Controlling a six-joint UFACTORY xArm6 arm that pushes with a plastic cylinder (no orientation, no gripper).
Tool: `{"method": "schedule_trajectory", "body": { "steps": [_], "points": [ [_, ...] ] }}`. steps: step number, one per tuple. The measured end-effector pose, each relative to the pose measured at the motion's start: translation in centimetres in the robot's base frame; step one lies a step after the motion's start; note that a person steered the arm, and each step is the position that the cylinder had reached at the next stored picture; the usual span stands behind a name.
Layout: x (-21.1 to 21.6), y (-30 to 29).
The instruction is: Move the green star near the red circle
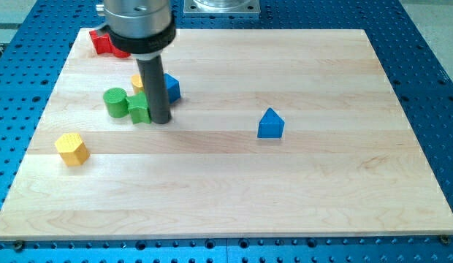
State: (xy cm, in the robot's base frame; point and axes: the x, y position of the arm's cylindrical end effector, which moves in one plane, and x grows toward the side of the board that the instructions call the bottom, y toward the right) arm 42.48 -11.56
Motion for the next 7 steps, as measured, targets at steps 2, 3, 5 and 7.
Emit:
{"method": "schedule_trajectory", "body": {
  "steps": [2, 3, 5, 7],
  "points": [
    [-1.0, -5.6],
    [-1.4, -7.5],
    [0.4, -9.6],
    [-4.4, -10.1]
  ]
}}
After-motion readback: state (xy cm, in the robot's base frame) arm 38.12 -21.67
